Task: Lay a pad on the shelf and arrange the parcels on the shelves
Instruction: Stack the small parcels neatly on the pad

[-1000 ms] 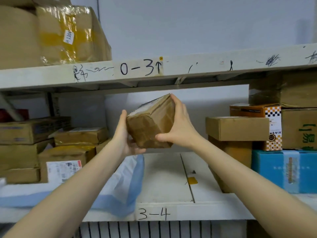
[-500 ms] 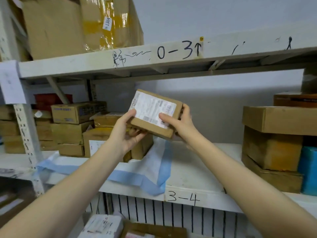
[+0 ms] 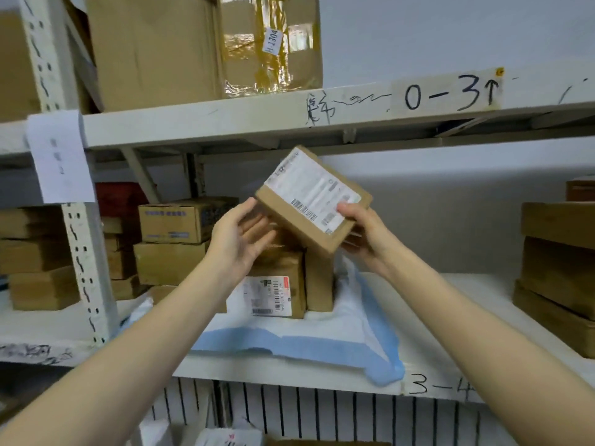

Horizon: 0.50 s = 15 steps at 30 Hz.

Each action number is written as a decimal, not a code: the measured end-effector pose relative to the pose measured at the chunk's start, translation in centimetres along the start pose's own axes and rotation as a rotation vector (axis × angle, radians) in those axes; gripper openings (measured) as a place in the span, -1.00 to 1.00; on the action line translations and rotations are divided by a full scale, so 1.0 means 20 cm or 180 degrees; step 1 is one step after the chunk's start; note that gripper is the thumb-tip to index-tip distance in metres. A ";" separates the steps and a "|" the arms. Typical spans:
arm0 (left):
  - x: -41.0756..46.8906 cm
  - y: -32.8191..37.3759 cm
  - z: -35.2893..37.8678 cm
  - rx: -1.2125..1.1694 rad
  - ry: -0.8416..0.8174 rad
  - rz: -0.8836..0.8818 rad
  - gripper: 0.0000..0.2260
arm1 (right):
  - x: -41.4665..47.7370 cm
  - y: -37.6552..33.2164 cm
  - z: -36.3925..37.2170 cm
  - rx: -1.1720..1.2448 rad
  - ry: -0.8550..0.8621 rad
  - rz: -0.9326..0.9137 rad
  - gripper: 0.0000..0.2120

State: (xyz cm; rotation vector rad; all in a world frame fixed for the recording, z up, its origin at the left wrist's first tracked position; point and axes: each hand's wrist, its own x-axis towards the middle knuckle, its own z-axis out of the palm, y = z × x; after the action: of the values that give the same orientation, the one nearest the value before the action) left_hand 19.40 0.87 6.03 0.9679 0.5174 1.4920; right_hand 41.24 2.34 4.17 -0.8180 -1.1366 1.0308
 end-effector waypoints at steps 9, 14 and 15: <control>0.22 0.17 -0.31 0.1152 0.0677 0.0546 -0.81 | 0.14 -0.08 0.28 -0.0151 0.0744 0.0222 -0.36; 0.28 0.20 -0.37 0.1562 0.0595 0.0920 -0.81 | 0.29 -0.15 0.36 -0.0296 0.0788 0.0423 -0.46; 0.29 0.20 -0.37 0.1708 0.0574 0.1025 -0.82 | 0.32 -0.15 0.38 -0.0360 0.0782 0.0465 -0.43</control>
State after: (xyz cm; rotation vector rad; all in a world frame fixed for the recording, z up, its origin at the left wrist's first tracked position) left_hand 11.44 7.35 6.68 1.3872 0.9599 1.7803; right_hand 35.16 7.52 10.81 -1.0998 -0.9420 0.9613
